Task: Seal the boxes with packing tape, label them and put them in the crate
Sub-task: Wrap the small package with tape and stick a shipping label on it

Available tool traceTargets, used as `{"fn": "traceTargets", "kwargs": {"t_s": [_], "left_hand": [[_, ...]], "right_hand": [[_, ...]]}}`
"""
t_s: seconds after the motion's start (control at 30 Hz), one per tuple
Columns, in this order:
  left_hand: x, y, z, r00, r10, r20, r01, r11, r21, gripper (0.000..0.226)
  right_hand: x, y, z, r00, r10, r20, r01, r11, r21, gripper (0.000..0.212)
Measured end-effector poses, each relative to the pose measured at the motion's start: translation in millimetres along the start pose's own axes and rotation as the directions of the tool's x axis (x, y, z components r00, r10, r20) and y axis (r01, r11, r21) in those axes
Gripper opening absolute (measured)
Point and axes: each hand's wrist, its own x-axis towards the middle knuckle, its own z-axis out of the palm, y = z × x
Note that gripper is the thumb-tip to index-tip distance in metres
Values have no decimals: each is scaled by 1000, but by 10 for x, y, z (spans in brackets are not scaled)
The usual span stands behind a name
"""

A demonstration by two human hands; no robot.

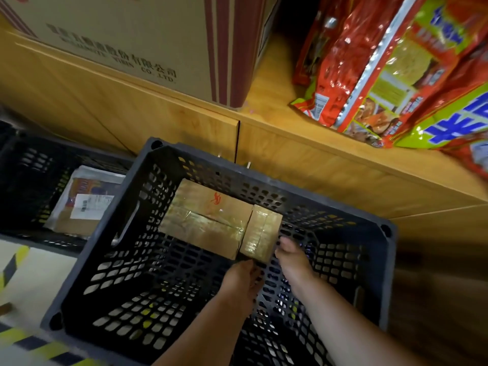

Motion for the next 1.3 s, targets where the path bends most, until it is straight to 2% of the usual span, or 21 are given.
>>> {"fn": "traceTargets", "kwargs": {"t_s": [0.07,0.13,0.23,0.33,0.53,0.77,0.87,1.03,1.2,1.3], "left_hand": [[-199,7,-36,998,58,-3,-57,990,127,12],[-426,33,-79,993,118,2,-116,969,217,20],[-797,124,-98,995,92,34,-98,952,291,31],[-1291,251,-55,995,76,63,-92,945,315,32],[-2317,412,263,956,182,230,-271,848,456,36],[-3089,241,386,923,154,352,-344,737,582,32],[-3274,34,516,912,160,377,-374,701,607,27],[-3562,-557,789,877,176,447,-453,610,650,17],[-3803,-1370,999,862,128,490,-477,530,701,23],[-3928,-2028,1142,842,151,518,-523,463,715,23]], "right_hand": [[-212,-40,-61,999,23,-23,-24,999,-24,33],[-434,-92,-119,999,31,-35,-32,999,-27,25],[-811,-178,-198,999,42,-26,-43,999,-28,20],[-1279,-344,-325,1000,-7,-21,6,999,-45,20],[-2294,-697,-752,994,-98,-52,95,993,-72,13],[-3326,-775,-1226,963,-179,-202,197,977,75,18],[-3682,-641,-1481,945,-176,-275,233,953,191,16],[-4143,-153,-1933,906,-191,-377,304,914,269,15],[-4571,553,-2401,878,-178,-443,377,828,415,12],[-4831,1098,-2741,864,-157,-478,397,797,456,12]]}}
